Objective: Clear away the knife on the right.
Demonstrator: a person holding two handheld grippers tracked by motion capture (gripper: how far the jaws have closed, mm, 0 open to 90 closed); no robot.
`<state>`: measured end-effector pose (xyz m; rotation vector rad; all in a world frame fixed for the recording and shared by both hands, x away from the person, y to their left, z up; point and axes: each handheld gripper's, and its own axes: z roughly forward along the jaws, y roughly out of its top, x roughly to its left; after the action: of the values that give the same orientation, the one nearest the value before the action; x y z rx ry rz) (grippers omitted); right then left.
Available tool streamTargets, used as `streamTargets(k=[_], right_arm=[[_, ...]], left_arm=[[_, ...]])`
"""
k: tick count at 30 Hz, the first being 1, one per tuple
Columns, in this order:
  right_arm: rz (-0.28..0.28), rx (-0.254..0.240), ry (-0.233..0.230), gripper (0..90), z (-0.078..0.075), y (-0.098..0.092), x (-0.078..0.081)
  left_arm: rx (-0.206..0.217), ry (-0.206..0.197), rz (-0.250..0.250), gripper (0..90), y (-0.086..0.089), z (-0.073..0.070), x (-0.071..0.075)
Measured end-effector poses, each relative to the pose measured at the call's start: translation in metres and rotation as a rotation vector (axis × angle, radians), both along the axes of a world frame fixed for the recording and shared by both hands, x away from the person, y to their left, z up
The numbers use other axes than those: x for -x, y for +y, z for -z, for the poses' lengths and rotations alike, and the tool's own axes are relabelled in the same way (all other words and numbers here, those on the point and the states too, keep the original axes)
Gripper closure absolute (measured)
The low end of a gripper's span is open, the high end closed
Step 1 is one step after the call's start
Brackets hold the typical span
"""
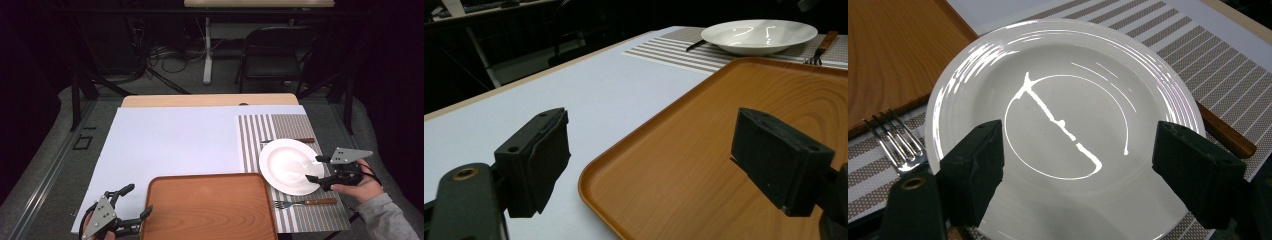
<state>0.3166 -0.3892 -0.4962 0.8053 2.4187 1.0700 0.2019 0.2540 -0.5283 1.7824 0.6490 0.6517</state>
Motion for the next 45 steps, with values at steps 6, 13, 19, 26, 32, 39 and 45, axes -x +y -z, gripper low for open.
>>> streamTargets(k=[6, 13, 19, 26, 32, 39, 45], right_arm=[[0.008, -0.002, 0.01, 21.2, 0.003, 0.0, -0.013], [0.019, 0.01, 0.026, 22.0, 0.004, -0.001, -0.033], [0.024, 0.024, 0.032, 23.4, 0.002, -0.001, -0.048], [0.031, 0.044, 0.045, 25.0, -0.003, -0.002, -0.062], [0.052, 0.061, 0.065, 25.3, -0.005, -0.005, -0.077], [0.059, 0.077, 0.073, 24.8, -0.012, -0.003, -0.094], [0.065, 0.087, 0.08, 26.6, -0.015, -0.002, -0.108]], left_arm=[[0.003, 0.001, -0.001, 15.5, 0.0, 0.0, 0.0], [-0.001, 0.002, 0.002, 15.6, 0.0, 0.0, 0.0], [0.003, 0.003, 0.0, 15.5, 0.0, 0.0, 0.0], [0.002, 0.004, 0.002, 15.5, 0.0, 0.001, -0.001], [-0.002, 0.004, 0.002, 15.5, 0.0, 0.001, -0.001], [0.001, 0.009, 0.001, 15.5, 0.0, 0.001, -0.001], [0.003, 0.008, -0.002, 15.5, 0.001, 0.001, -0.002]])
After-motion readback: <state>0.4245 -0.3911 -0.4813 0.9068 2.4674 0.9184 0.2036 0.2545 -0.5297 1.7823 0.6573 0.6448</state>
